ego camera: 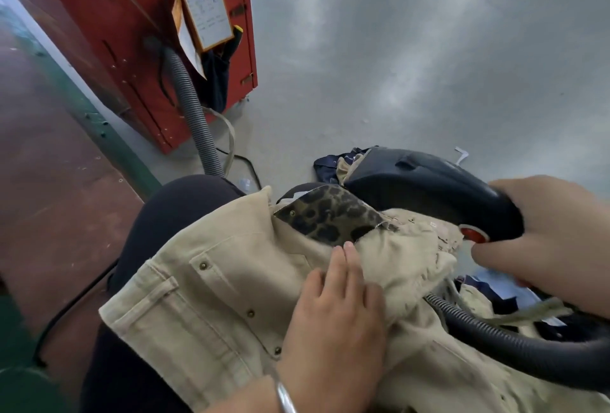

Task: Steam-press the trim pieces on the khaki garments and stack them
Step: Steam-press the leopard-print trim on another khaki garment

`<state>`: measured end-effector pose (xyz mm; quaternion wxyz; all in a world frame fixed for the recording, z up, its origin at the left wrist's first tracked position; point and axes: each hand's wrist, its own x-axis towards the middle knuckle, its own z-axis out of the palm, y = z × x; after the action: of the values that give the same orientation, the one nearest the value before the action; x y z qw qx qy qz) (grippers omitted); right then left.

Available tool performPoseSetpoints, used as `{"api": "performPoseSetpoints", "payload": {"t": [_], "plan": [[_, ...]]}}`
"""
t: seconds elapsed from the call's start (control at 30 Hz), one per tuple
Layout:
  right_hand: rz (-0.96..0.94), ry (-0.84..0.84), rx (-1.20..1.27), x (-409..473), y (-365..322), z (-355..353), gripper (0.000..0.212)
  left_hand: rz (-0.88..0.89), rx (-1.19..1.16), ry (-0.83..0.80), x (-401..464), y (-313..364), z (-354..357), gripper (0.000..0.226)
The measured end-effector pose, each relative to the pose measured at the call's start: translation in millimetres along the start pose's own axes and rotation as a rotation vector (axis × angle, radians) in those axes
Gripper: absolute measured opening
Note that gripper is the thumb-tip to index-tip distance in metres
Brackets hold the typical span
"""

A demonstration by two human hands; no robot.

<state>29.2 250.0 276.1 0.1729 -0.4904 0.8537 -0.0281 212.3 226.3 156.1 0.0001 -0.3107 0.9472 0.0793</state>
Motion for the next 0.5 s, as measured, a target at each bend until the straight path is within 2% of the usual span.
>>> {"api": "performPoseSetpoints", "payload": {"t": [0.07, 0.17, 0.23, 0.27, 0.37, 0.43, 0.5], "plan": [[-0.054, -0.037, -0.109, -7, -11, -2, 0.044, -0.009, -0.002, -0.044, 1, 2, -1, 0.032], [-0.082, -0.090, -0.306, -8, -32, 7, 0.017, -0.022, -0.036, 0.035, -1, 6, 3, 0.027], [-0.130, -0.114, -0.418, -5, -50, 16, 0.015, -0.017, -0.050, 0.045, -1, 7, 3, 0.039], [-0.160, -0.119, -0.448, -3, -60, 19, 0.015, -0.018, -0.037, 0.026, -1, 8, 1, 0.038], [-0.197, -0.100, -0.479, 11, -82, 28, 0.021, 0.040, 0.008, -0.043, -1, 7, -2, 0.023], [-0.219, -0.064, -0.462, 25, -95, 35, 0.027, 0.059, 0.017, -0.087, -1, 6, -3, 0.026], [-0.240, -0.040, -0.408, 43, -109, 41, 0.019, 0.043, 0.029, -0.153, 0, 6, -6, 0.030]]}}
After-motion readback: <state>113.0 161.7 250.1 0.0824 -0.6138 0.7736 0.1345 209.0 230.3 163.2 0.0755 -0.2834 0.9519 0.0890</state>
